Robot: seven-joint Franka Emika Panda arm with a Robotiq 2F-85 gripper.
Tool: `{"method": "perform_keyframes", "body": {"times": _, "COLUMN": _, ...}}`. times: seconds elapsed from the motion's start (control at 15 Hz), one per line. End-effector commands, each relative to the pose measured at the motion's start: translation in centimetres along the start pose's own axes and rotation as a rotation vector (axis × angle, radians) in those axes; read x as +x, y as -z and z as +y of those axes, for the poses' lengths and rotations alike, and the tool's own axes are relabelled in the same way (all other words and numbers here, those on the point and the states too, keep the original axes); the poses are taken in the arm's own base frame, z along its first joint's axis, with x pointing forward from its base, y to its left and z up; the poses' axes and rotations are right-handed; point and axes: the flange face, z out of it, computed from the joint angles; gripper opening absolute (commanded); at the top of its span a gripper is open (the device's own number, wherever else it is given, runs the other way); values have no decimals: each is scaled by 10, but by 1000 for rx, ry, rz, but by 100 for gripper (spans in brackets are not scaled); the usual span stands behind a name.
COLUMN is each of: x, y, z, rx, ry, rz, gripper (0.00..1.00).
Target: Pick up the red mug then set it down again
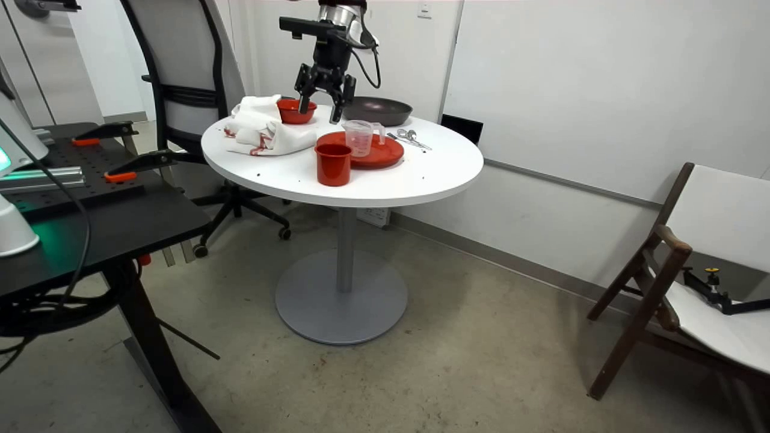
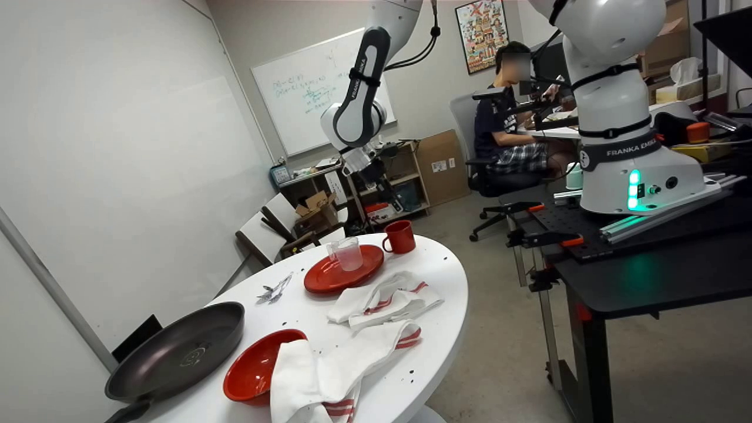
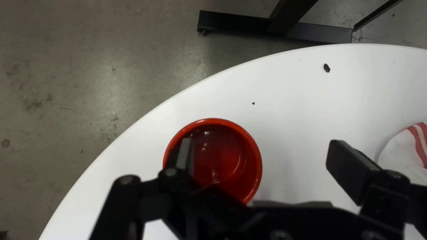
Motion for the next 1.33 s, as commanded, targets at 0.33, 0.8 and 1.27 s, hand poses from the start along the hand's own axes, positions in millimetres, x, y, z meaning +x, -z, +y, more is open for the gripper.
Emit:
{"method": "perform_keyframes", "body": {"times": 0.33, "x": -17, "y": -31, "z": -8, "rx": 18, "ry": -17, "rz": -51, "gripper": 100}}
{"method": "perform_keyframes", "body": {"times": 0.8, "x": 2, "y": -45, "z": -13, "rx": 10, "ry": -8, "rz": 6, "gripper": 100}}
{"method": "perform_keyframes", "body": {"times": 1.27, "x": 20, "y": -56, "z": -19, "rx": -1, "ry": 10, "rz": 52, "gripper": 100}}
